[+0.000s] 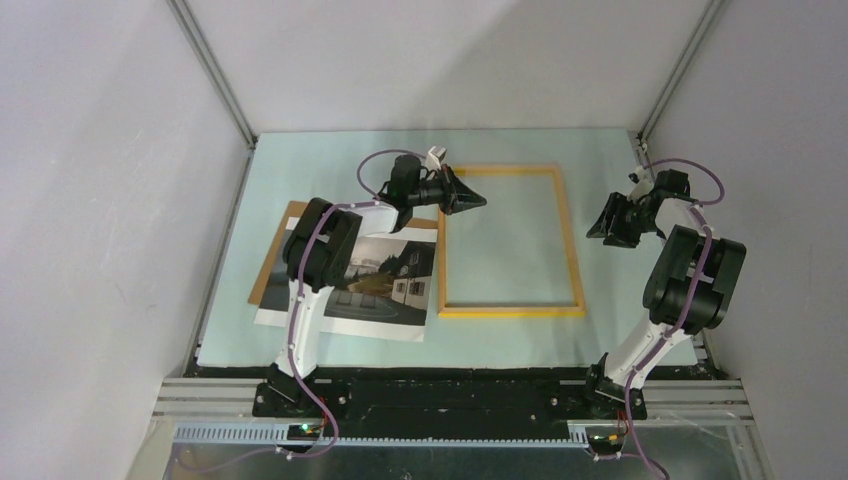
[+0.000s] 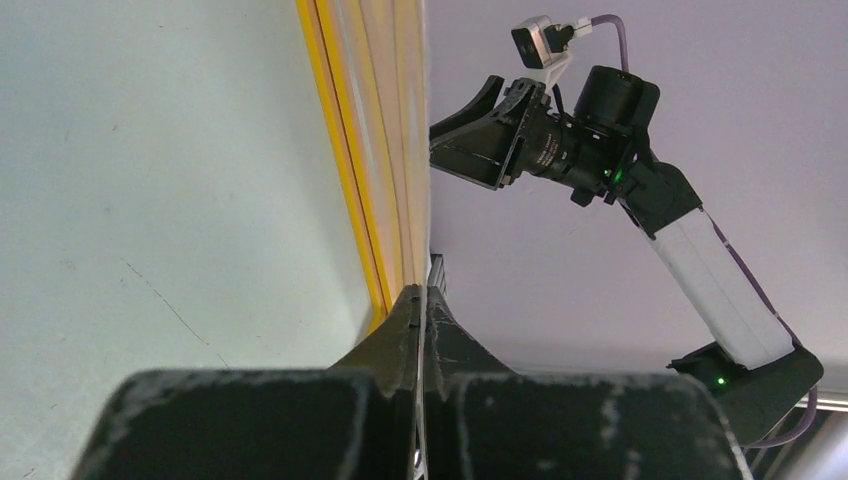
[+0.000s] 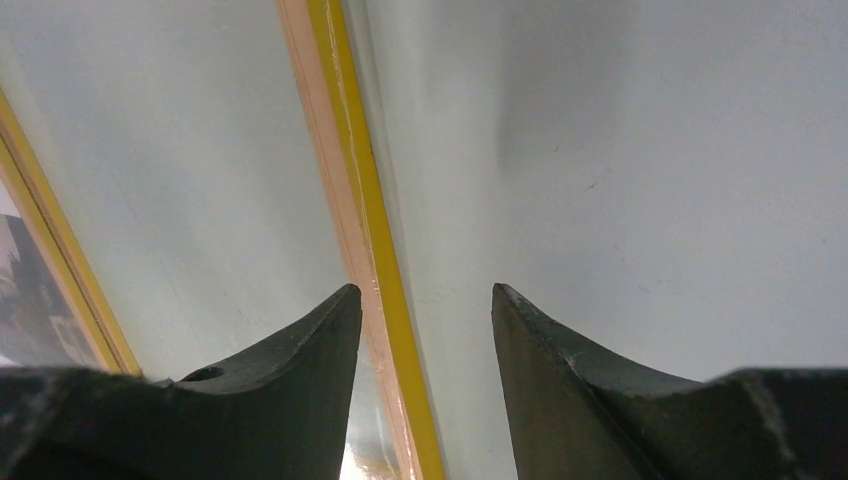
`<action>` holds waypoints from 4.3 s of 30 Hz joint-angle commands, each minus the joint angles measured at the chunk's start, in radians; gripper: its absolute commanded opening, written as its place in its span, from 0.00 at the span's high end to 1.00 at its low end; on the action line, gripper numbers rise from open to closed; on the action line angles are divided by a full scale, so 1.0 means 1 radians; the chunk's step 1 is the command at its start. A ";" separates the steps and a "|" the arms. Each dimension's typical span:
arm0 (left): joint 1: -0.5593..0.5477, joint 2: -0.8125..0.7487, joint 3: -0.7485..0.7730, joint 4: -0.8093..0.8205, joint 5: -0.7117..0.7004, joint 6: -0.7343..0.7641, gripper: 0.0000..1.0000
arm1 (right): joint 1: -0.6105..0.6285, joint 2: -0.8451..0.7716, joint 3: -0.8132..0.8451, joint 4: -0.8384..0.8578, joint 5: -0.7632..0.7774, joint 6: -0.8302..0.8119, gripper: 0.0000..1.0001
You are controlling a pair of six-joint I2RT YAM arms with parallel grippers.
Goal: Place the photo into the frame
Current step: Place the photo frame item in the photo frame.
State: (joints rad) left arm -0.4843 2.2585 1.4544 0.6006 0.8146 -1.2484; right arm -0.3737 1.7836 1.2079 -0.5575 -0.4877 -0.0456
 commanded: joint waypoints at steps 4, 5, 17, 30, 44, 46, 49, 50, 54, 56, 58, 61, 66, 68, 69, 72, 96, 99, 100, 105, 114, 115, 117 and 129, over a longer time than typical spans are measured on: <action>-0.004 -0.032 -0.013 0.048 0.002 0.058 1.00 | -0.004 0.013 -0.003 -0.002 -0.021 -0.016 0.45; -0.004 -0.038 -0.019 0.043 0.003 0.062 1.00 | -0.004 0.013 -0.003 -0.002 -0.021 -0.017 0.45; -0.002 -0.056 -0.051 -0.012 -0.005 0.123 1.00 | -0.003 0.018 -0.004 -0.005 -0.027 -0.018 0.46; 0.001 -0.072 -0.069 -0.081 -0.045 0.181 1.00 | 0.002 0.029 -0.003 -0.009 -0.035 -0.019 0.46; 0.004 -0.073 -0.057 -0.160 -0.078 0.221 1.00 | 0.011 0.031 -0.004 -0.011 -0.038 -0.020 0.45; 0.004 -0.079 -0.064 -0.163 -0.086 0.224 1.00 | 0.012 0.031 -0.003 -0.010 -0.037 -0.020 0.45; 0.004 -0.090 -0.082 -0.168 -0.100 0.226 1.00 | 0.013 0.031 -0.004 -0.012 -0.040 -0.019 0.46; 0.004 -0.092 -0.088 -0.171 -0.107 0.228 1.00 | 0.013 0.032 -0.004 -0.012 -0.039 -0.021 0.46; 0.005 -0.107 -0.102 -0.184 -0.129 0.235 1.00 | 0.014 0.035 -0.003 -0.012 -0.041 -0.022 0.45; 0.006 -0.113 -0.112 -0.192 -0.142 0.237 1.00 | 0.017 0.035 -0.004 -0.013 -0.040 -0.021 0.45; 0.005 -0.118 -0.123 -0.196 -0.151 0.239 1.00 | 0.019 0.037 -0.004 -0.011 -0.042 -0.023 0.45; 0.006 -0.123 -0.135 -0.205 -0.162 0.245 1.00 | 0.022 0.038 -0.003 -0.010 -0.045 -0.023 0.45; 0.004 -0.118 -0.136 -0.208 -0.178 0.242 1.00 | 0.025 0.043 -0.002 -0.010 -0.049 -0.025 0.45; 0.004 -0.115 -0.136 -0.208 -0.182 0.238 1.00 | 0.028 0.046 -0.003 -0.011 -0.051 -0.025 0.45; 0.004 -0.115 -0.138 -0.208 -0.184 0.236 1.00 | 0.027 0.048 -0.003 -0.011 -0.052 -0.024 0.45; 0.004 -0.114 -0.145 -0.208 -0.196 0.231 1.00 | 0.028 0.052 -0.003 -0.012 -0.054 -0.023 0.45; -0.006 -0.146 -0.183 -0.232 -0.219 0.261 1.00 | 0.034 0.058 -0.003 -0.004 -0.088 -0.018 0.45; -0.008 -0.146 -0.187 -0.236 -0.224 0.262 1.00 | 0.033 0.057 -0.003 -0.004 -0.088 -0.017 0.45; -0.008 -0.147 -0.187 -0.236 -0.225 0.262 1.00 | 0.033 0.057 -0.004 -0.004 -0.088 -0.017 0.45; -0.008 -0.148 -0.187 -0.241 -0.231 0.262 1.00 | 0.032 0.058 -0.004 -0.004 -0.089 -0.016 0.45; -0.015 -0.136 -0.169 -0.249 -0.224 0.248 1.00 | 0.032 0.060 -0.003 -0.006 -0.089 -0.015 0.45; -0.014 -0.135 -0.167 -0.249 -0.223 0.244 1.00 | 0.032 0.061 -0.003 -0.006 -0.090 -0.015 0.45; -0.017 -0.134 -0.166 -0.251 -0.220 0.239 1.00 | 0.033 0.062 -0.004 -0.006 -0.091 -0.014 0.45; -0.034 -0.128 -0.163 -0.254 -0.214 0.215 1.00 | 0.048 0.080 -0.003 -0.012 -0.090 -0.014 0.45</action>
State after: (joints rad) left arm -0.4973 2.1765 1.2716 0.3340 0.6010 -1.0248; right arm -0.3374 1.8431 1.2076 -0.5682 -0.5583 -0.0563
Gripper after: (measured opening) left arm 0.006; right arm 0.549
